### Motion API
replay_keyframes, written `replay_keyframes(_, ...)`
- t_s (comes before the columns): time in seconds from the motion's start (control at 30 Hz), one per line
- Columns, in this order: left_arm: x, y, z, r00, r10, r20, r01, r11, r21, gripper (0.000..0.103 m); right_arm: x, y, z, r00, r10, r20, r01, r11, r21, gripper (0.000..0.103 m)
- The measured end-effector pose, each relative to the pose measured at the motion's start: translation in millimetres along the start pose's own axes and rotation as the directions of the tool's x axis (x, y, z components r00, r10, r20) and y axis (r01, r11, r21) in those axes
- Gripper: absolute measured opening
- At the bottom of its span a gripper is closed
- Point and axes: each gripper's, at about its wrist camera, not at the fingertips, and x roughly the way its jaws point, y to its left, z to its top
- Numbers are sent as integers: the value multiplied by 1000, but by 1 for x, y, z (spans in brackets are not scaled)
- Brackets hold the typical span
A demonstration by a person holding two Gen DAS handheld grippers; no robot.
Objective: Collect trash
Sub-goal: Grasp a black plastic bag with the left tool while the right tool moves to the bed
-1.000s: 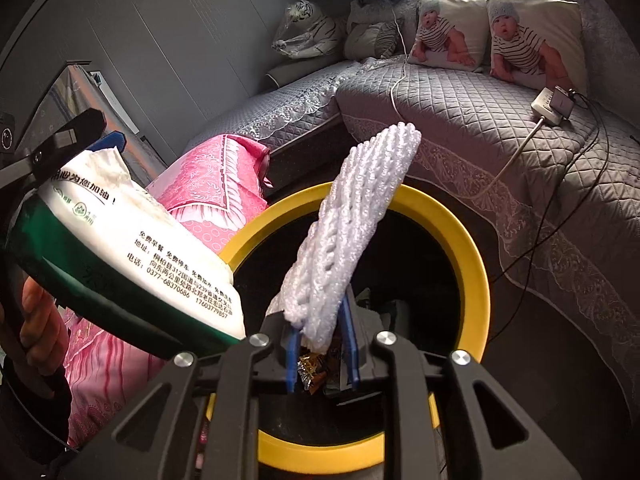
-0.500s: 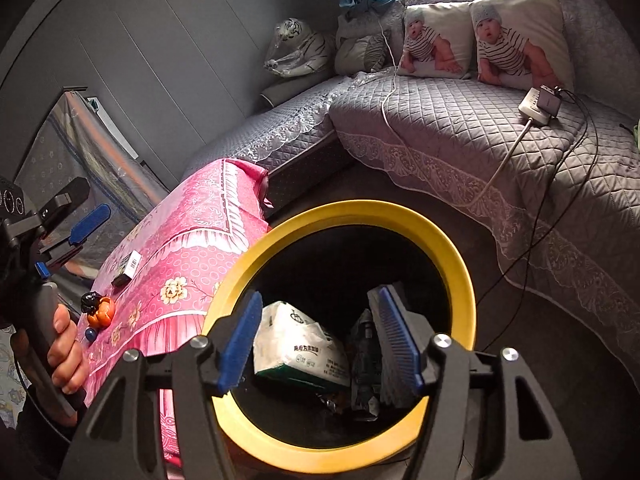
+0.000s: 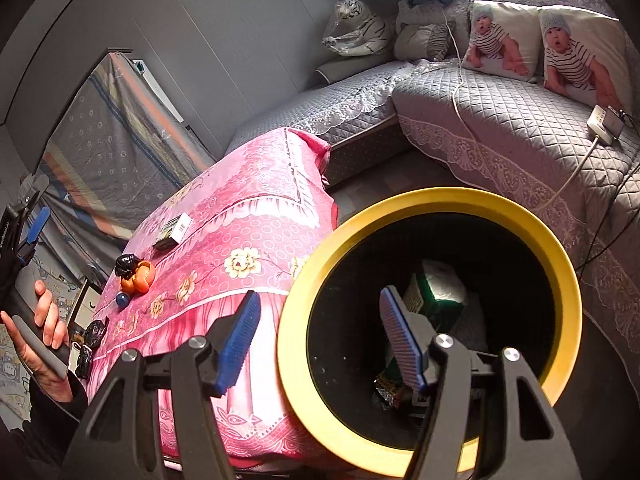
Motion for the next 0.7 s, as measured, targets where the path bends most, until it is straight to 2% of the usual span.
replay_keyframes(0.1, -20, 47, -13, 997, 72, -30, -72, 997, 3, 95, 10, 19, 0, 1000, 19, -24, -20, 999, -41, 61)
replay_keyframes(0.17, -34, 76, -25, 988, 137, -66, -135, 991, 22, 95, 17, 31, 0, 999, 31, -38, -33, 998, -61, 62)
replay_keyframes(0.23, -46, 103, -40, 975, 199, -101, -196, 980, 41, 95, 24, 42, -1, 998, 44, -52, -48, 995, -82, 62)
replay_keyframes(0.33, -60, 143, -61, 945, 278, -171, -274, 960, 51, 95, 33, 58, -1, 996, 59, -74, -67, 992, -110, 64)
replay_keyframes(0.47, -74, 187, -84, 905, 345, -250, -343, 938, 53, 95, 45, 78, -1, 992, 72, -100, -86, 985, -147, 64)
replay_keyframes(0.6, -82, 214, -104, 870, 369, -327, -378, 925, 41, 95, 51, 96, -2, 990, 79, -119, -99, 979, -179, 64)
replay_keyframes(0.7, -80, 228, -113, 854, 369, -367, -387, 922, 27, 94, 54, 105, -2, 989, 78, -126, -102, 975, -195, 64)
